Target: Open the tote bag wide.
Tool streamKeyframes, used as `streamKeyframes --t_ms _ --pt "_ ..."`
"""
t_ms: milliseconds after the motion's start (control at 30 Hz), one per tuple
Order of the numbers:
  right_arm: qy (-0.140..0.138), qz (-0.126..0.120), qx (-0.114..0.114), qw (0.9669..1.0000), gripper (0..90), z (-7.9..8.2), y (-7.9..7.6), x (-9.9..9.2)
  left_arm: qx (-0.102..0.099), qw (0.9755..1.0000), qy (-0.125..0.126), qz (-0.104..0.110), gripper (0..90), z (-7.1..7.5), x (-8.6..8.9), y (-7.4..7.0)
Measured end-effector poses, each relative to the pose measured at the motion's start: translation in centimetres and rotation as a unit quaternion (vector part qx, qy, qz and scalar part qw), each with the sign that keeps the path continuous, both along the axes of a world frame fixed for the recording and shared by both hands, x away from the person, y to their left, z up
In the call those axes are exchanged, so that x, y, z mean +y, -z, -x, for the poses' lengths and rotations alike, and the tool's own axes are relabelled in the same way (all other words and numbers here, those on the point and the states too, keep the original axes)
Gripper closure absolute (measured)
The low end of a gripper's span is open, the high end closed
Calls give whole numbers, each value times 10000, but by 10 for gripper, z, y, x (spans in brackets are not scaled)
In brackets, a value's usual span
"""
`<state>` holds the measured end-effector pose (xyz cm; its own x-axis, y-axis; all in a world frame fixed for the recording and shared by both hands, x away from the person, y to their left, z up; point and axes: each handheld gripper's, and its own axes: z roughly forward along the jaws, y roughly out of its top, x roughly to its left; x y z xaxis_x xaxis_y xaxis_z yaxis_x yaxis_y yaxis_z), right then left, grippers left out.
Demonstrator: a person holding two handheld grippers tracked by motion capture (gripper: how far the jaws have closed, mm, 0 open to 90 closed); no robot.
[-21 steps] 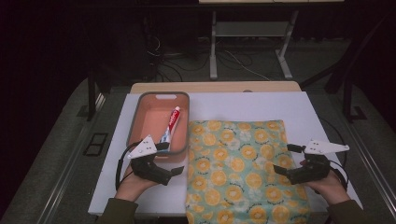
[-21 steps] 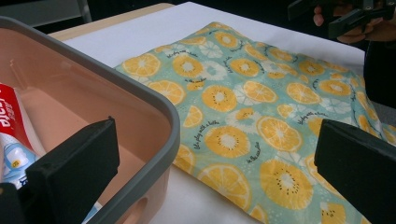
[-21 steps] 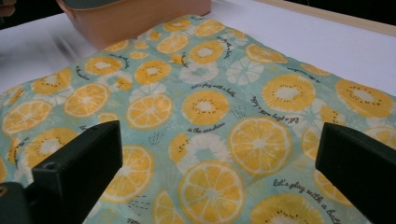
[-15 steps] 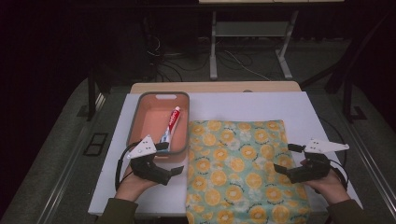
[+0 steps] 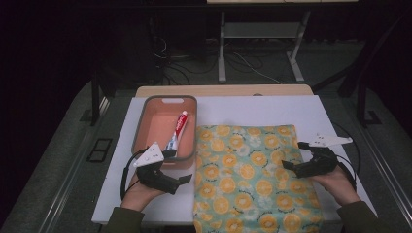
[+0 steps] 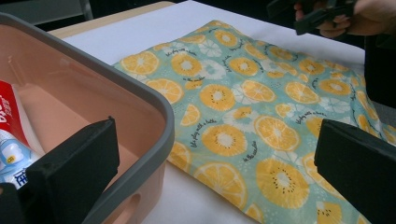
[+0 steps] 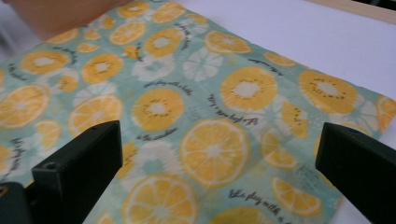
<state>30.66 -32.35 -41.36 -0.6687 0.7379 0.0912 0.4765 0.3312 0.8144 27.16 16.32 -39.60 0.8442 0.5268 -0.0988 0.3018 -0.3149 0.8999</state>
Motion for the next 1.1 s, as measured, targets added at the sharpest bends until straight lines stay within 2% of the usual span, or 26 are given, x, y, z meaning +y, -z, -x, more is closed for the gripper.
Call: streamKeyframes --t_ms 167,333,667,933,967,1100 --pt "146 163 119 9997 5 -22 7 0 3 10000 23 -26 0 1 -3 0" --pt "325 120 146 9993 5 -42 8 -1 11 10000 5 -41 0 1 -4 0" --pt "691 283 225 9970 5 -81 18 -9 6 10000 -29 -48 0 0 -2 -1" --pt "975 254 465 9938 19 -110 38 -17 12 10000 -44 -26 0 0 -2 -1" --pt "957 243 476 9940 52 -112 40 -17 12 10000 -41 -32 0 0 -1 -1" --pt "932 374 602 9931 87 -118 51 -14 16 10000 -57 -11 0 -1 0 -1"
